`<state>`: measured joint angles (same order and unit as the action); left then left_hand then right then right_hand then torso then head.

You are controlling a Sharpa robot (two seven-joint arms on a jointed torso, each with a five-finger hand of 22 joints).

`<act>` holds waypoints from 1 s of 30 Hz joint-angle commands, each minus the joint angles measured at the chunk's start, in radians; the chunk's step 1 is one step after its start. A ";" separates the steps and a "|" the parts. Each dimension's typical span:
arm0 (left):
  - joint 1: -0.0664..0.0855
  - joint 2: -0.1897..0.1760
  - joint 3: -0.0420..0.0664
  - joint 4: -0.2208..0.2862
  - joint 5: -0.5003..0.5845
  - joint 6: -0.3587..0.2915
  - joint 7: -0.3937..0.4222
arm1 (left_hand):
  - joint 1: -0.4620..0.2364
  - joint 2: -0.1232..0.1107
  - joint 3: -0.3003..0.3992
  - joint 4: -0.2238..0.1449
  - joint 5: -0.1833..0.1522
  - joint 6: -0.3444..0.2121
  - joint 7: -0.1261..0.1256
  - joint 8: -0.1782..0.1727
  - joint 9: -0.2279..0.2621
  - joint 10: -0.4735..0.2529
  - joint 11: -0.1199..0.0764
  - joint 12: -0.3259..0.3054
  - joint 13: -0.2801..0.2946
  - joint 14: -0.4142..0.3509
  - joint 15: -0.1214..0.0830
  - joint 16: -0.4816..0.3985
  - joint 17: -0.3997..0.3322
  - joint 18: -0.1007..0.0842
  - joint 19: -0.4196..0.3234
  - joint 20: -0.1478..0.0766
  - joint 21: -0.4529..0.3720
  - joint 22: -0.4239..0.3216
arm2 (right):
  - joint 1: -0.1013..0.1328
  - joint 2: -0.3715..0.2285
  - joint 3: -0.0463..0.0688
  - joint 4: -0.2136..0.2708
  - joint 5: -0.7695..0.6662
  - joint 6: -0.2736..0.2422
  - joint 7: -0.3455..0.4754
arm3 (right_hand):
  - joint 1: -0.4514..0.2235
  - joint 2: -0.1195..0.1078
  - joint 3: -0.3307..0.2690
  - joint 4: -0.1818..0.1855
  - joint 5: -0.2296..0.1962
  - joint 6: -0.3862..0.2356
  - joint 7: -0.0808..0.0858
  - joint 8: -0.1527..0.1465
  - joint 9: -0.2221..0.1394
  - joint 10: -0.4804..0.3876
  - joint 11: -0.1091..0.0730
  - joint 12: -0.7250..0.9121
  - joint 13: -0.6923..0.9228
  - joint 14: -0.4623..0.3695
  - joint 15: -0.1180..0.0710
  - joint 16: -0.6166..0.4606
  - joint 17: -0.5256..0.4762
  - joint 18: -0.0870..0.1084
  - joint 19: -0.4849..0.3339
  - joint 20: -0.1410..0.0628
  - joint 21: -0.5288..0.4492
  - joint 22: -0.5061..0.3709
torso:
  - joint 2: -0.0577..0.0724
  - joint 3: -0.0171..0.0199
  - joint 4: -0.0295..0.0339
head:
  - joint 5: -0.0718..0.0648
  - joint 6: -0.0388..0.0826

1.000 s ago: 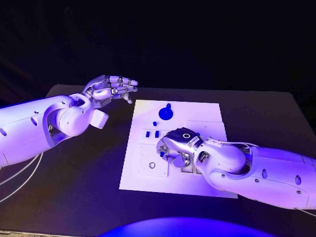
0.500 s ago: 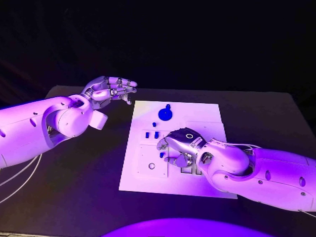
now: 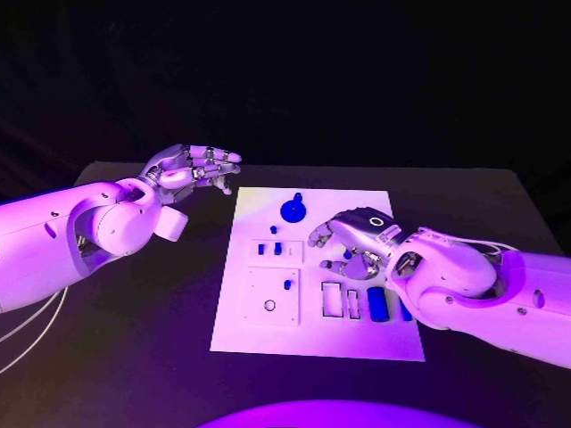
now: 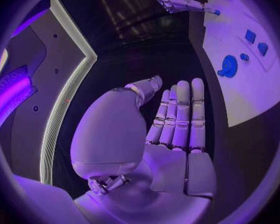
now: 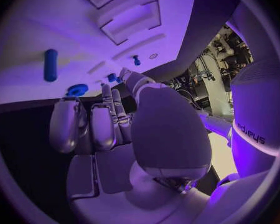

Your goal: Assemble the parts on the task board

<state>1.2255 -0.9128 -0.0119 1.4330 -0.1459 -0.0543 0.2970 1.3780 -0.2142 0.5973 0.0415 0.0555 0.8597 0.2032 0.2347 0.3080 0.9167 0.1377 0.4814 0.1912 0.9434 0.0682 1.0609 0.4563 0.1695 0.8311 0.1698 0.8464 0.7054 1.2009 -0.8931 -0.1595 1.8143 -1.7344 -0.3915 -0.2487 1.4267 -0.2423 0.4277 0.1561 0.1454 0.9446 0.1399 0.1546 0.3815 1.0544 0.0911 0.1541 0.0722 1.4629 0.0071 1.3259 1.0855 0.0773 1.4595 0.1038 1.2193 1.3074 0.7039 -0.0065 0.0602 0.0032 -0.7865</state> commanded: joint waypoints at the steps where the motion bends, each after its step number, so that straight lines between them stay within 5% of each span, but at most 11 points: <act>1: 0.000 0.002 0.001 0.001 0.005 0.020 0.004 | 0.004 0.006 -0.008 0.000 -0.001 -0.005 -0.002 0.004 -0.001 -0.007 0.001 0.003 -0.002 -0.001 0.002 -0.006 -0.001 0.014 0.008 -0.001 -0.003 -0.001 | 0.025 -0.027 0.001 -0.007 0.083 0.061 0.014 | 0.005 -0.006 -0.002 0.006 0.006 0.008 0.001 -0.004 -0.002 0.008 0.001 0.006 0.000 0.017 0.000 0.006 0.006 -0.010 0.018 0.000 0.008 0.090 | 0.000 -0.0015 0.0003 | -0.010 0.009; 8: 0.000 0.003 0.000 0.000 0.005 0.021 0.005 | 0.004 0.006 -0.008 0.000 -0.001 -0.005 -0.002 0.004 -0.001 -0.007 0.001 0.003 -0.002 -0.001 0.002 -0.006 -0.001 0.014 0.008 -0.001 -0.003 -0.001 | 0.054 -0.056 0.002 -0.046 0.109 0.140 0.026 | -0.003 -0.023 -0.038 0.019 0.022 0.007 -0.009 -0.011 -0.005 -0.013 0.003 0.007 -0.006 0.020 0.000 0.015 0.013 -0.011 0.020 0.000 0.012 0.093 | 0.001 0.0005 0.0007 | -0.011 0.013; 17: 0.000 0.003 0.000 -0.001 0.005 0.021 0.005 | 0.004 0.006 -0.008 0.000 -0.001 -0.005 -0.002 0.004 -0.001 -0.007 0.001 0.003 -0.002 -0.001 0.002 -0.006 -0.001 0.014 0.008 -0.001 -0.003 -0.001 | 0.054 -0.048 0.000 -0.074 0.110 0.235 0.028 | 0.050 0.012 -0.199 0.067 0.030 0.010 -0.021 -0.027 -0.014 -0.046 0.006 0.032 -0.005 0.019 0.004 0.024 0.014 -0.010 0.020 0.001 0.007 0.096 | 0.002 -0.0005 0.0017 | -0.010 0.013; 30: 0.000 0.001 0.000 -0.001 0.005 0.021 0.004 | 0.004 0.006 -0.010 0.001 -0.001 -0.005 -0.002 0.006 -0.002 -0.007 0.001 0.004 -0.002 -0.002 0.003 -0.006 -0.001 0.014 0.009 -0.001 -0.006 -0.002 | 0.043 -0.027 -0.003 -0.095 0.079 0.249 0.010 | 0.083 0.036 -0.202 0.095 0.031 0.034 -0.015 -0.024 -0.016 0.004 -0.007 0.062 -0.002 0.019 -0.006 0.027 0.012 -0.013 0.026 -0.005 0.022 0.105 | 0.002 -0.0006 0.0012 | -0.009 0.011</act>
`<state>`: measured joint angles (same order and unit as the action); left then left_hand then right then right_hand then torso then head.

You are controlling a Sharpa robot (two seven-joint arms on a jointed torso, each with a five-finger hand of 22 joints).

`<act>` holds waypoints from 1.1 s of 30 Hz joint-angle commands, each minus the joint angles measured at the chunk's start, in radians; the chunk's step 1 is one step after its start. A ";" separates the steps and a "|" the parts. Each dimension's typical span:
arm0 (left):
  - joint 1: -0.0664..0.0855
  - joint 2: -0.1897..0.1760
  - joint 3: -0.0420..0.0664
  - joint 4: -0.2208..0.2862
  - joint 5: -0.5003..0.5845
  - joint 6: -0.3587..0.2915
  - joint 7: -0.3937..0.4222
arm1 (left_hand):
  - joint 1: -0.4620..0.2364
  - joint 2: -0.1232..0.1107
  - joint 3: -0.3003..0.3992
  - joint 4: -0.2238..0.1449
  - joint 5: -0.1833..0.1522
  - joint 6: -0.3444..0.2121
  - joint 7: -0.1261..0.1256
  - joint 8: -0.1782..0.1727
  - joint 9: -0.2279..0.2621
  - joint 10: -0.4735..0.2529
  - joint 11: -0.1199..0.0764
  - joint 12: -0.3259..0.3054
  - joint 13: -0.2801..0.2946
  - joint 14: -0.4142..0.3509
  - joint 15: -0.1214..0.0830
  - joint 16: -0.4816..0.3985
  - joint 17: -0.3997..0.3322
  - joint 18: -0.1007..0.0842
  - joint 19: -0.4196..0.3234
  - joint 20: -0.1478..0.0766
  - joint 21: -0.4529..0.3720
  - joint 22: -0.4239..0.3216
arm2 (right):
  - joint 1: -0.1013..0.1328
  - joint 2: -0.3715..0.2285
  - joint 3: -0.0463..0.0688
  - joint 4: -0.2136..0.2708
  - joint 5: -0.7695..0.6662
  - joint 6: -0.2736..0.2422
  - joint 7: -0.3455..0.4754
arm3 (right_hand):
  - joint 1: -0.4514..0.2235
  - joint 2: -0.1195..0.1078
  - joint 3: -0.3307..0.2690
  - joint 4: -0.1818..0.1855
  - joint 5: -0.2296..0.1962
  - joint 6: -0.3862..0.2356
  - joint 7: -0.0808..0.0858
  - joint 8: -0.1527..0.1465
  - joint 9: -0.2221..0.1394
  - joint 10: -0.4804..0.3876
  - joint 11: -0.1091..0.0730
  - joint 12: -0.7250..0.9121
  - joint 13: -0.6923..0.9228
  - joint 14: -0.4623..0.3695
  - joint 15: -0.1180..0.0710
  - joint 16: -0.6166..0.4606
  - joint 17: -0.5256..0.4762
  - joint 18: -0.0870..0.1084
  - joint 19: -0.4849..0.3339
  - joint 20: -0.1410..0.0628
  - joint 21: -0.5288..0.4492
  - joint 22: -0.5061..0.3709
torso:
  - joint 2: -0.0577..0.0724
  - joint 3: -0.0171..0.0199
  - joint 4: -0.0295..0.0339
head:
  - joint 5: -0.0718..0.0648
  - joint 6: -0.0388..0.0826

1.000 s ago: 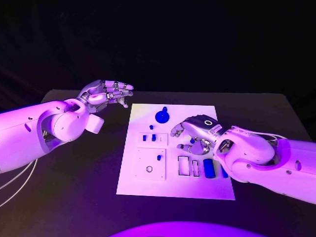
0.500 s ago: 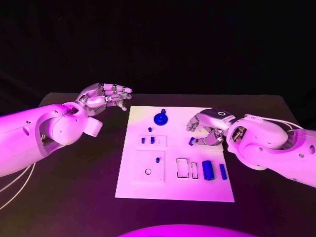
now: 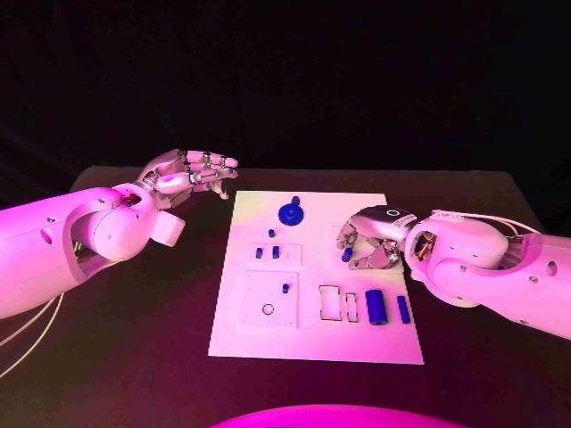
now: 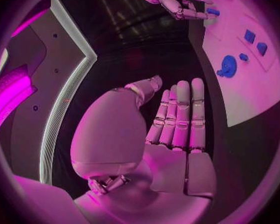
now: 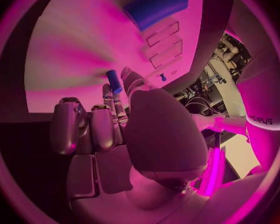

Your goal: Assemble the parts on the task board

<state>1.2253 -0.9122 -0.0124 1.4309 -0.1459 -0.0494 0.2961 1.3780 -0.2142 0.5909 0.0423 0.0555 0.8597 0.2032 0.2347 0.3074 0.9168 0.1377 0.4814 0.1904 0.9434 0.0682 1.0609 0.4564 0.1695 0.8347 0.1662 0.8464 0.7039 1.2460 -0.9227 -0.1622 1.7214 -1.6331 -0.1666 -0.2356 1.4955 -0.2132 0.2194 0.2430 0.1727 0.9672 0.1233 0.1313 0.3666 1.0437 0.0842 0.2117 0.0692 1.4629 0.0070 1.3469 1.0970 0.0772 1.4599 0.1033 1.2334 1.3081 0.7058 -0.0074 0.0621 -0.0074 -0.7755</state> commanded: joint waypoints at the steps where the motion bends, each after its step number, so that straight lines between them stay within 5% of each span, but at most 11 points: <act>1: 0.000 0.000 0.001 0.001 0.005 0.016 0.005 | 0.004 0.006 -0.004 0.000 -0.001 -0.005 -0.002 0.006 -0.001 -0.007 0.001 0.004 -0.001 -0.002 0.003 -0.006 -0.001 0.014 0.006 0.003 -0.006 -0.001 | -0.003 0.003 0.000 -0.003 -0.022 0.016 -0.001 | 0.018 0.011 0.012 0.011 0.002 0.017 0.003 0.000 -0.001 0.021 -0.001 0.005 0.001 0.019 -0.007 0.006 0.001 -0.013 0.027 -0.005 0.011 0.106 | 0.000 0.0002 -0.0008 | 0.002 0.000; 8: 0.000 0.000 0.001 0.000 0.005 0.015 0.003 | 0.004 0.007 -0.004 0.000 -0.001 -0.005 -0.002 0.006 -0.001 -0.007 0.001 0.004 -0.001 -0.002 0.003 -0.006 -0.001 0.014 0.006 0.003 -0.006 -0.001 | -0.006 0.008 0.000 0.000 0.003 -0.035 0.020 | 0.025 0.038 0.096 0.045 -0.007 0.060 0.003 0.012 0.001 0.086 -0.012 -0.003 -0.001 0.023 -0.018 0.013 0.005 -0.019 0.037 -0.013 0.041 0.123 | 0.000 0.0013 -0.0006 | 0.002 0.001; 14: 0.000 -0.001 0.001 0.000 0.005 0.015 0.002 | 0.004 0.007 -0.005 0.001 -0.001 -0.005 -0.002 0.006 -0.001 -0.007 0.001 0.004 -0.001 -0.002 0.003 -0.007 -0.001 0.014 0.006 0.003 -0.007 -0.002 | -0.006 0.008 -0.001 -0.003 -0.002 -0.056 0.015 | 0.029 0.046 0.155 0.040 -0.030 0.093 -0.003 0.028 0.010 0.132 -0.021 -0.015 0.001 0.025 -0.024 0.019 0.009 -0.023 0.043 -0.020 0.061 0.134 | 0.000 0.0010 -0.0014 | 0.002 0.000; 16: 0.000 -0.001 0.001 0.000 0.005 0.015 0.001 | 0.004 0.007 -0.005 0.001 -0.001 -0.005 -0.002 0.006 -0.001 -0.007 0.001 0.004 -0.001 -0.002 0.003 -0.007 -0.001 0.014 0.006 0.003 -0.007 -0.002 | -0.007 0.008 -0.001 -0.003 -0.008 -0.066 0.010 | 0.034 0.057 0.192 0.036 -0.075 0.108 -0.008 0.038 0.018 0.156 -0.027 -0.022 0.003 0.026 -0.030 0.022 0.012 -0.025 0.045 -0.024 0.071 0.140 | 0.000 0.0013 -0.0015 | 0.002 0.000; 23: 0.000 -0.001 0.000 0.000 0.005 0.016 0.001 | 0.004 0.007 -0.005 0.001 -0.001 -0.005 -0.002 0.006 -0.001 -0.007 0.001 0.004 -0.001 -0.002 0.003 -0.007 -0.001 0.014 0.006 0.003 -0.007 -0.002 | -0.007 0.009 0.000 -0.004 -0.035 -0.099 -0.011 | 0.044 0.072 0.264 0.009 -0.077 0.128 -0.015 0.068 0.044 0.208 -0.038 -0.034 0.011 0.027 -0.040 0.026 0.015 -0.029 0.051 -0.034 0.094 0.153 | 0.000 0.0016 -0.0009 | 0.001 -0.001; 33: 0.000 -0.002 0.000 -0.003 0.005 0.015 0.000 | 0.004 0.010 -0.006 0.002 -0.001 -0.005 -0.002 0.007 -0.002 -0.008 0.001 0.005 -0.001 -0.001 0.003 -0.007 -0.001 0.014 0.007 0.003 -0.008 -0.003 | -0.006 -0.004 0.001 0.029 -0.055 -0.143 -0.013 | 0.020 0.051 0.339 -0.031 -0.079 0.121 -0.015 0.101 0.084 0.245 -0.043 -0.060 0.020 0.027 -0.043 0.028 0.015 -0.034 0.056 -0.039 0.116 0.167 | -0.001 0.0011 -0.0005 | 0.002 -0.002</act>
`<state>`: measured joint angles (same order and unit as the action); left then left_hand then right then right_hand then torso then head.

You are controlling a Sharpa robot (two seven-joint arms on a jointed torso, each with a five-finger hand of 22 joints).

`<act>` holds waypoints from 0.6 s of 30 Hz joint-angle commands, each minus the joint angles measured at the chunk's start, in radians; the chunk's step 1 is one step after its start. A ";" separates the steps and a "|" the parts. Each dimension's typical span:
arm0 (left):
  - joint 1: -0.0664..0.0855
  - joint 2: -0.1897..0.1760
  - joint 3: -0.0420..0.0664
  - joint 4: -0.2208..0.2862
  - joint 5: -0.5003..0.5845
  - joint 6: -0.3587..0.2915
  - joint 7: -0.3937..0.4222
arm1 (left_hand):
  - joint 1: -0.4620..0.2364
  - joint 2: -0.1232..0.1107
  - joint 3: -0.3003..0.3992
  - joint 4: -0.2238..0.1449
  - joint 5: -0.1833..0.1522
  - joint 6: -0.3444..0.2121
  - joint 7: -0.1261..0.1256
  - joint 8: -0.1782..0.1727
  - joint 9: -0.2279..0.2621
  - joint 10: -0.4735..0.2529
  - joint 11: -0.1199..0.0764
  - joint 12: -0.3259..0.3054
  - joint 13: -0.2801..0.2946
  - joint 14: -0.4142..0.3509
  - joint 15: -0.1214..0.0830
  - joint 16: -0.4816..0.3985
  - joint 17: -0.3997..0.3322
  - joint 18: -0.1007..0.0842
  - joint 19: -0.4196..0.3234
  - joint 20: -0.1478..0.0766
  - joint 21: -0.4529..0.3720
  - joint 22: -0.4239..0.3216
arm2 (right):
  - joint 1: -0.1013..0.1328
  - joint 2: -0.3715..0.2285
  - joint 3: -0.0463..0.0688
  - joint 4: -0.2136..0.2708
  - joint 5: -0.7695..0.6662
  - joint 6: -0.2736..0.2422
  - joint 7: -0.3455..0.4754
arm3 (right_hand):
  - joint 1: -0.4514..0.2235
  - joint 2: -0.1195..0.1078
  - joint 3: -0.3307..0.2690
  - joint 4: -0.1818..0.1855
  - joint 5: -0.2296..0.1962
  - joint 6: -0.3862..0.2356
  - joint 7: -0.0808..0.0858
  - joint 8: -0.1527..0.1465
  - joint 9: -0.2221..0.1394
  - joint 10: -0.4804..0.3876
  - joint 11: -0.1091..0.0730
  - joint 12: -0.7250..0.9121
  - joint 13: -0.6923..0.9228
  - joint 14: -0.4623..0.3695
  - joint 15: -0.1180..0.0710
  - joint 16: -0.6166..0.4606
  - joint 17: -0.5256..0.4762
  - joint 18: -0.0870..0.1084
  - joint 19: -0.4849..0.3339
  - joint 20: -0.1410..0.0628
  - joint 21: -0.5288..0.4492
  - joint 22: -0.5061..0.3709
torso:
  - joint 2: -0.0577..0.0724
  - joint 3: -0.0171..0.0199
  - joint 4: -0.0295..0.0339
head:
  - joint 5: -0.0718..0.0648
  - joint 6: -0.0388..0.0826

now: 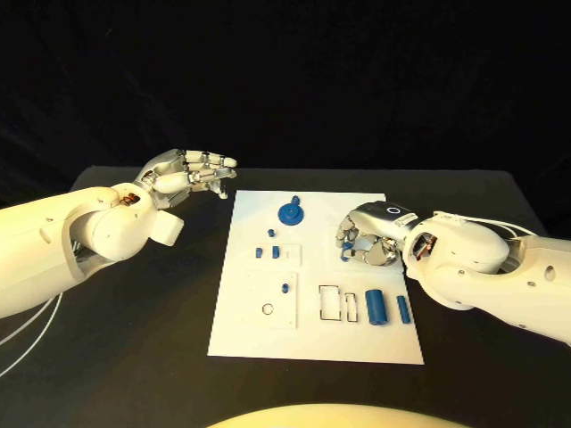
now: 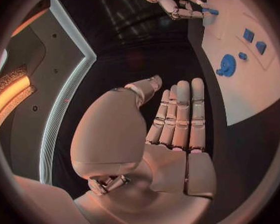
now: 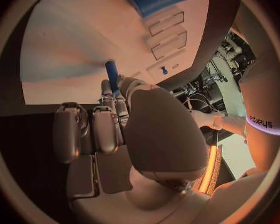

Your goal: Assemble the parts on the task board

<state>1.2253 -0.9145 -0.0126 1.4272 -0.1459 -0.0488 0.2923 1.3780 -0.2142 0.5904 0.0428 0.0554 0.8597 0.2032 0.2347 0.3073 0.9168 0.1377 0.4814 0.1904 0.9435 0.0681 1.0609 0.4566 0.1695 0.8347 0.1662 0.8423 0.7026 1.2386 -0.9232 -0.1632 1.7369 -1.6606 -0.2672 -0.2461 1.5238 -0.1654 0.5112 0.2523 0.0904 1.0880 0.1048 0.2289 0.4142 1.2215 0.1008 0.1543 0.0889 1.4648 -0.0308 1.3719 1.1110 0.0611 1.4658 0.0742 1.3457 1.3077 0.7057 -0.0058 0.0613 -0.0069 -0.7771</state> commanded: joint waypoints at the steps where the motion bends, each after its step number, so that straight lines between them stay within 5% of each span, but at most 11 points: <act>1: 0.000 0.001 0.001 0.000 0.005 0.015 0.004 | 0.004 0.010 -0.005 0.002 -0.001 -0.005 -0.002 0.007 -0.001 -0.008 0.001 0.005 -0.001 -0.001 0.003 -0.007 -0.002 0.014 0.007 0.003 -0.004 -0.001 | 0.003 -0.007 0.003 0.023 -0.025 -0.049 -0.002 | -0.011 0.002 0.050 -0.042 0.003 0.000 0.004 0.005 0.039 0.069 -0.059 -0.004 0.001 0.025 -0.006 0.003 0.000 -0.018 0.050 -0.010 0.004 0.167 | 0.000 -0.0004 0.0007 | 0.002 -0.001; 11: 0.000 0.004 0.000 -0.002 0.005 0.014 0.006 | 0.004 0.010 -0.005 0.002 -0.001 -0.005 -0.002 0.007 -0.001 -0.008 0.001 0.005 -0.001 -0.001 0.003 -0.007 -0.002 0.014 0.007 0.003 -0.004 -0.001 | 0.026 -0.019 0.013 0.135 0.008 -0.127 0.027 | -0.020 -0.004 0.066 -0.053 0.002 -0.003 0.004 0.014 0.050 0.076 -0.060 -0.012 0.003 0.025 -0.006 0.005 0.002 -0.019 0.052 -0.011 0.012 0.172 | 0.000 -0.0008 0.0011 | 0.014 -0.007; 18: 0.000 0.008 0.000 -0.002 0.005 0.014 0.008 | 0.004 0.010 -0.005 0.002 -0.001 -0.005 -0.002 0.007 -0.001 -0.008 0.001 0.005 -0.001 -0.001 0.003 -0.007 -0.002 0.014 0.007 0.003 -0.004 -0.001 | 0.007 0.052 0.012 0.153 0.003 -0.144 0.048 | -0.024 -0.006 0.072 -0.059 0.002 -0.005 0.005 0.017 0.054 0.078 -0.060 -0.016 0.004 0.025 -0.006 0.005 0.002 -0.019 0.052 -0.011 0.013 0.173 | -0.002 -0.0021 -0.0025 | 0.023 -0.012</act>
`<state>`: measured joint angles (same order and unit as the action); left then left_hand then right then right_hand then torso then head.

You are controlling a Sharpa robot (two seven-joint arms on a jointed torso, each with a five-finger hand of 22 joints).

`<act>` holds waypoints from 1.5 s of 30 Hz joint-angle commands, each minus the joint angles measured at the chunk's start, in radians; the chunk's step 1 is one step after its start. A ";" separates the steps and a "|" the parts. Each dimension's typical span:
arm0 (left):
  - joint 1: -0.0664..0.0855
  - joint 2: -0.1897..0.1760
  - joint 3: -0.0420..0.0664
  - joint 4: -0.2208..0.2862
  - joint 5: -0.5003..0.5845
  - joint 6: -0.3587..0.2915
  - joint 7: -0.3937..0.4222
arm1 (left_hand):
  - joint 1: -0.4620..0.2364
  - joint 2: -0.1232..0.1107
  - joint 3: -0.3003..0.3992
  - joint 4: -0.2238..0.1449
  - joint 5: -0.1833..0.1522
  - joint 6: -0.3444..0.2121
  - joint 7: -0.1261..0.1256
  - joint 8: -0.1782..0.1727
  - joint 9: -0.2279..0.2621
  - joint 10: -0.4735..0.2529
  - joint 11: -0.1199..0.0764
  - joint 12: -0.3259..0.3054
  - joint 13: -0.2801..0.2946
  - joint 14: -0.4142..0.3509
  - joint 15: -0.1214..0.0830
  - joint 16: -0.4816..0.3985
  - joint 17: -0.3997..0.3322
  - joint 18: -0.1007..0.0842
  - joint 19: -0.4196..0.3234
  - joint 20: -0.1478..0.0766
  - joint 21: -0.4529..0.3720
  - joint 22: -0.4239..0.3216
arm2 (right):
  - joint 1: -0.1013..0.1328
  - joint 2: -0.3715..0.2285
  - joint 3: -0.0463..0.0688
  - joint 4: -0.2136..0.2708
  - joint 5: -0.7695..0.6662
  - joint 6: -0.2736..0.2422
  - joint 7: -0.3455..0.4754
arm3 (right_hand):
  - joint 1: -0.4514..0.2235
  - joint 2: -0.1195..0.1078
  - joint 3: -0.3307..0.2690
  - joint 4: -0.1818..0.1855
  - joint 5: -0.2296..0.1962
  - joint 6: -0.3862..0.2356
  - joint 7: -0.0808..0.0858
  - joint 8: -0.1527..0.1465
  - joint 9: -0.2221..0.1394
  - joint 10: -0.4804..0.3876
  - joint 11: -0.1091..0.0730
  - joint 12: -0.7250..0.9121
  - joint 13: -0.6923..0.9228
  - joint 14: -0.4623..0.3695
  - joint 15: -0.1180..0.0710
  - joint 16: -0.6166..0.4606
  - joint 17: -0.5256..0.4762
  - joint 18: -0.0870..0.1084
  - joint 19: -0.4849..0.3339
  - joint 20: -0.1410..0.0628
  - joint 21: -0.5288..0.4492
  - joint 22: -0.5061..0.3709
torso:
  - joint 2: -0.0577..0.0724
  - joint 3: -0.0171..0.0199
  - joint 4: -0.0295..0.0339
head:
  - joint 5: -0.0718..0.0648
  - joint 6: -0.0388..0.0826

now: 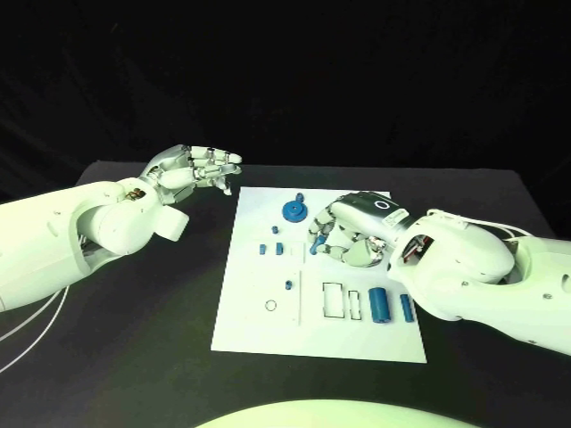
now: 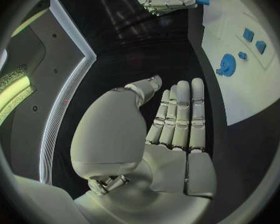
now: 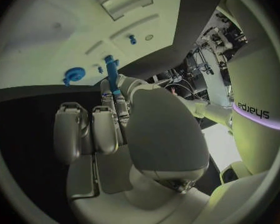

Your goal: Assemble the parts on the task board

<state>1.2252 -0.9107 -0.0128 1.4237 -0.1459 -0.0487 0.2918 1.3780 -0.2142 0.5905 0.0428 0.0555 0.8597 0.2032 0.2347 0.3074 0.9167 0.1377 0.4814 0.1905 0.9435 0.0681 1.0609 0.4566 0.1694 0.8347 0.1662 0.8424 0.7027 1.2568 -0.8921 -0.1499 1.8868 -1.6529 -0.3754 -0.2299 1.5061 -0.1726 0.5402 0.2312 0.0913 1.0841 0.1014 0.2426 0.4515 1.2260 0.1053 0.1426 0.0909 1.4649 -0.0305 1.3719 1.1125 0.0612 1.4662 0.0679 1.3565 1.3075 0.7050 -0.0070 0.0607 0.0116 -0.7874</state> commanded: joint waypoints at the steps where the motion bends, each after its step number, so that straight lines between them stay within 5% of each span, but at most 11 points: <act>1: 0.000 0.005 0.001 0.001 0.005 0.014 0.009 | 0.004 0.010 -0.005 0.002 -0.001 -0.005 -0.002 0.007 -0.001 -0.008 0.001 0.005 -0.001 -0.002 0.003 -0.007 -0.002 0.014 0.007 0.003 -0.004 -0.001 | -0.019 0.037 -0.002 0.000 -0.008 -0.038 0.036 | -0.006 0.001 0.043 -0.038 0.001 -0.001 0.009 0.003 0.017 0.074 -0.064 -0.004 0.002 0.025 -0.006 0.005 0.001 -0.020 0.052 -0.004 0.003 0.173 | -0.001 -0.0013 -0.0015 | 0.005 -0.002; 11: 0.000 0.016 0.000 0.000 0.007 0.012 0.008 | 0.006 0.011 -0.006 0.002 -0.001 -0.005 -0.002 0.008 -0.002 -0.008 0.001 0.005 -0.002 -0.001 0.003 -0.007 -0.002 0.014 0.009 0.003 -0.006 -0.003 | -0.104 0.168 -0.008 -0.044 -0.025 -0.049 0.069 | -0.008 0.000 0.047 -0.043 0.001 -0.003 0.010 0.005 0.020 0.074 -0.063 -0.008 0.002 0.024 -0.006 0.003 -0.005 -0.019 0.051 -0.004 -0.001 0.172 | 0.001 -0.0016 0.0030 | 0.017 0.000; 18: 0.000 0.021 0.000 0.000 0.008 0.013 0.007 | 0.006 0.011 -0.006 0.002 -0.001 -0.005 -0.002 0.008 -0.002 -0.008 0.001 0.005 -0.002 -0.001 0.003 -0.007 -0.002 0.014 0.009 0.003 -0.006 -0.003 | -0.138 0.209 -0.014 -0.078 -0.031 -0.027 0.072 | -0.010 0.000 0.050 -0.045 0.001 -0.004 0.011 0.005 0.021 0.074 -0.063 -0.010 0.003 0.024 -0.006 0.003 -0.005 -0.019 0.051 -0.004 -0.002 0.172 | 0.000 -0.0013 0.0011 | 0.030 -0.008; 45: 0.000 0.019 0.000 -0.003 0.008 0.016 0.005 | 0.007 0.012 -0.007 0.002 -0.001 -0.004 -0.003 0.008 -0.002 -0.007 0.000 0.006 -0.002 -0.001 0.002 -0.007 -0.002 0.014 0.009 0.002 -0.007 -0.003 | -0.157 0.216 -0.022 -0.112 -0.104 0.080 0.016 | -0.015 -0.001 0.052 -0.048 0.000 -0.006 0.012 0.007 0.024 0.075 -0.061 -0.013 0.003 0.023 -0.004 0.001 -0.009 -0.019 0.051 -0.004 -0.002 0.172 | 0.001 0.0003 0.0004 | 0.042 -0.018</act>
<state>1.2250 -0.8929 -0.0137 1.4199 -0.1449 -0.0482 0.2917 1.3833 -0.2089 0.5877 0.0456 0.0555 0.8597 0.2032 0.2385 0.3065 0.9167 0.1377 0.4814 0.1898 0.9435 0.0681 1.0570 0.4558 0.1694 0.8383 0.1698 0.8425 0.7010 1.1005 -0.6759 -0.1718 1.7751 -1.7220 -0.3329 -0.2004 1.4932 -0.1827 0.5821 0.1886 0.0890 1.0786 0.1103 0.2467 0.4748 1.2294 0.1088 0.1260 0.0923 1.4671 -0.0282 1.3718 1.1040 0.0613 1.4662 0.0681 1.3564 1.3080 0.7057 -0.0065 0.0608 0.0536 -0.8053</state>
